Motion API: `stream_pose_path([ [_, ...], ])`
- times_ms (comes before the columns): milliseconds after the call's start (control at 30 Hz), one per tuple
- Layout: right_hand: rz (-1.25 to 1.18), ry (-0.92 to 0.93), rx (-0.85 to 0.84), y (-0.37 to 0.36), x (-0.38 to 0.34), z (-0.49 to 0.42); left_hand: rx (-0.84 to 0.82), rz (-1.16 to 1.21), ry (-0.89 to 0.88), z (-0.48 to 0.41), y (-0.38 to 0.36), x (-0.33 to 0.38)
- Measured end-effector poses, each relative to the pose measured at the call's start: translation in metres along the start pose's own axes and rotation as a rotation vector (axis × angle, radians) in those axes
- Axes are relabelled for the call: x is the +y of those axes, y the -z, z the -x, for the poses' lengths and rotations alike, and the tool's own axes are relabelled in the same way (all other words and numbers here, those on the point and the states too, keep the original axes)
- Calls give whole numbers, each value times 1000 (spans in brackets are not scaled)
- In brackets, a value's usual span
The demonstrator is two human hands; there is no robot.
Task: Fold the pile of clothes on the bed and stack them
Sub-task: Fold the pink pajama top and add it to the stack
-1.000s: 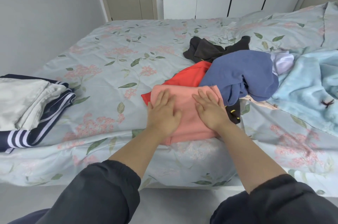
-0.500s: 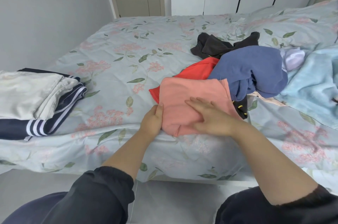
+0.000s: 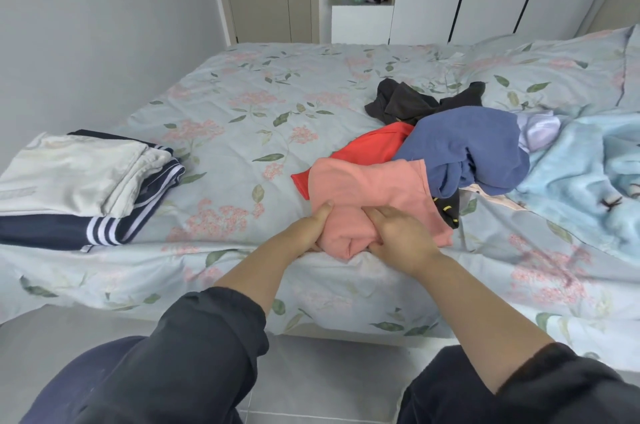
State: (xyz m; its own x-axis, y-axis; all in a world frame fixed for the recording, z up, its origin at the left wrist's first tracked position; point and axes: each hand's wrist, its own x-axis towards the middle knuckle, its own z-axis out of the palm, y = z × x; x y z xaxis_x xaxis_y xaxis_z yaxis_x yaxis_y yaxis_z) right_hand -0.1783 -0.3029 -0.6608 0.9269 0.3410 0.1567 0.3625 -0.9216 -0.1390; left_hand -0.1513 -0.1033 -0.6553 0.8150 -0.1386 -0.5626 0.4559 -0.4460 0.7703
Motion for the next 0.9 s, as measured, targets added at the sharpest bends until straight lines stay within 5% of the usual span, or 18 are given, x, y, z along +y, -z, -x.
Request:
stream_pose_path([
  [100, -69, -5, 51, 21, -9, -2, -265, 64, 119, 25, 11, -6],
  [267, -103, 139, 255, 59, -58, -36, -129, 460, 4, 48, 57, 10],
  [400, -57, 261, 245, 88, -102, -71, -120, 739, -33, 79, 101, 28],
  [633, -103, 461, 312, 104, -164, -115, 124, 803, -135, 117, 185, 39],
  [900, -379, 182, 283, 49, -221, -152, 286, 733, -181, 139, 287, 6],
])
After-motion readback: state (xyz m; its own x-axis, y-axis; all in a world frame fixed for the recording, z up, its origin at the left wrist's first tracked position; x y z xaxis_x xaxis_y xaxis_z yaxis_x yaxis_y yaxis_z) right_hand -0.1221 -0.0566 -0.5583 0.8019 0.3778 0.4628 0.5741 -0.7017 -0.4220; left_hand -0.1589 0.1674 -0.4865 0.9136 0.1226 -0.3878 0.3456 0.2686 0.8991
